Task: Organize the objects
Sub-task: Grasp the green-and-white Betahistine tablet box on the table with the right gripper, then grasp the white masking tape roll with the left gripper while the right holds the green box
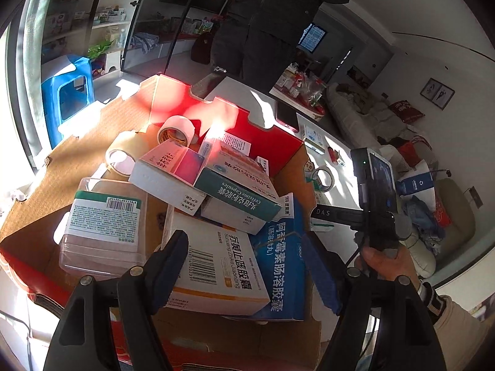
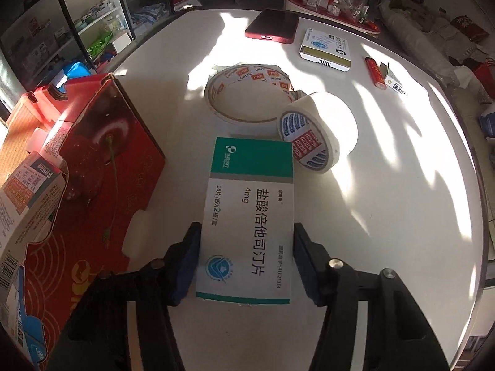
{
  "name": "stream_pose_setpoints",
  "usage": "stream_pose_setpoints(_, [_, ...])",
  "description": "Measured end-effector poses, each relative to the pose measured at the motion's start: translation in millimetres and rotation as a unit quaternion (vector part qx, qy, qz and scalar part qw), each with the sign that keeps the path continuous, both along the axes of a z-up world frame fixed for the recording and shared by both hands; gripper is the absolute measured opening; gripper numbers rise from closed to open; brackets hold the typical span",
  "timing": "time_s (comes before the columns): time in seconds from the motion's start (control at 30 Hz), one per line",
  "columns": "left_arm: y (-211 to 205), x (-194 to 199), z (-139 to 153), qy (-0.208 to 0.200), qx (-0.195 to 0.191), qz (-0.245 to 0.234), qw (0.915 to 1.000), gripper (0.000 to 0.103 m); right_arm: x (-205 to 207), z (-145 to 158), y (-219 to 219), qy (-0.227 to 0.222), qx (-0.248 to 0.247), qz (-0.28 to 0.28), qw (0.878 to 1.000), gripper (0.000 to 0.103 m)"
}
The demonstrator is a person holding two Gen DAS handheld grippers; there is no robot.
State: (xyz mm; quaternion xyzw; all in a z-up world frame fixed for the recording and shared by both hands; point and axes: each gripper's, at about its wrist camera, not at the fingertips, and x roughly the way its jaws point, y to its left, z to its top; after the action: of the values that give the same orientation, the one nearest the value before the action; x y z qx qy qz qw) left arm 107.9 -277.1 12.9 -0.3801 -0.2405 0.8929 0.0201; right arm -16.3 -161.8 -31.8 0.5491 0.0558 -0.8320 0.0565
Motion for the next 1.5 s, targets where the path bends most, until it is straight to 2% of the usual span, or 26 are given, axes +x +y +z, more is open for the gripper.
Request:
stream_pose_setpoints(0.1, [8.5,-6.4,10.5,0.009,-0.003,-0.016,0.9998,0.080,11.1,-0.1,19.9,-0.008,-0.032,-0.003,0.999,0.055])
stream_pose_setpoints(0.13, [13.6,-10.3,15.7,0.013,-0.006,-0.025,0.9996,0.080,16.6,1.2,32.1,-0.012,-0.058,-0.012,0.998,0.055])
stream_pose_setpoints(0.23, [41.9,-28.9,35.3,0.028,-0.018,-0.073,0.9968,0.080,38.8,5.9,75.0,-0.024,-0.158,-0.052,0.986,0.056])
stream_pose_setpoints(0.33, [82.6,-58.3,55.7,0.039,-0.026,-0.119,0.9918,0.080,68.1,15.1,112.0,-0.014,-0.202,-0.079,0.976,0.056])
stream_pose_setpoints(0.4, [112.0,-85.3,61.4,0.032,-0.028,-0.128,0.9909,0.085,87.2,21.4,135.0,-0.003,-0.223,-0.095,0.970,0.056])
stream_pose_setpoints(0.47, [138.7,-119.4,54.1,0.006,-0.022,-0.119,0.9926,0.086,104.2,25.8,159.0,0.002,-0.247,-0.113,0.963,0.056])
stream_pose_setpoints(0.53, [157.4,-152.9,35.0,-0.035,0.020,-0.105,0.9937,0.086,119.1,28.9,180.1,0.009,-0.265,-0.130,0.956,0.056])
stream_pose_setpoints(0.6, [173.4,-179.6,15.5,-0.068,0.040,-0.075,0.9941,0.086,132.5,30.7,199.1,0.014,-0.284,-0.145,0.948,0.056])
stream_pose_setpoints(0.73, [203.1,-216.7,-9.4,-0.091,-0.015,-0.010,0.9957,0.086,146.7,30.9,230.4,0.020,-0.317,-0.163,0.934,0.056])
stream_pose_setpoints(0.87, [219.4,-240.1,-28.8,-0.119,-0.063,0.031,0.9904,0.086,156.1,29.4,252.0,0.028,-0.344,-0.174,0.922,0.056])
stream_pose_setpoints(0.93, [220.9,-250.5,-39.7,-0.143,-0.070,0.038,0.9865,0.086,159.3,27.8,260.4,0.031,-0.358,-0.179,0.916,0.056])
stream_pose_setpoints(1.0, [218.1,-253.0,-51.1,-0.157,-0.060,0.043,0.9849,0.084,162.0,28.3,266.6,0.037,-0.370,-0.185,0.910,0.056])
stream_pose_setpoints(1.03, [216.0,-253.7,-55.3,-0.159,-0.053,0.044,0.9848,0.080,163.2,28.5,269.6,0.041,-0.377,-0.187,0.906,0.056])
stream_pose_setpoints(1.07, [213.5,-253.0,-60.4,-0.163,-0.042,0.040,0.9849,0.062,164.2,28.5,271.8,0.044,-0.383,-0.189,0.903,0.056])
stream_pose_setpoints(1.13, [210.3,-250.4,-59.6,-0.146,-0.037,0.031,0.9881,0.041,166.9,29.8,275.7,0.051,-0.390,-0.192,0.899,0.056])
stream_pose_setpoints(1.17, [207.3,-249.1,-60.5,-0.140,-0.018,0.016,0.9899,0.025,167.3,29.5,276.4,0.053,-0.392,-0.193,0.898,0.056])
stream_pose_setpoints(1.27, [200.0,-240.1,-52.2,-0.113,0.015,-0.007,0.9934,0.024,168.6,24.3,278.6,0.052,-0.404,-0.199,0.891,0.056])
stream_pose_setpoints(1.37, [204.5,-221.9,-26.9,-0.072,-0.005,-0.048,0.9962,0.013,174.1,21.4,280.6,0.051,-0.410,-0.203,0.888,0.056])
stream_pose_setpoints(1.5, [210.6,-189.4,8.0,-0.023,-0.020,-0.099,0.9946,0.013,182.0,17.8,281.1,0.048,-0.419,-0.207,0.883,0.056])
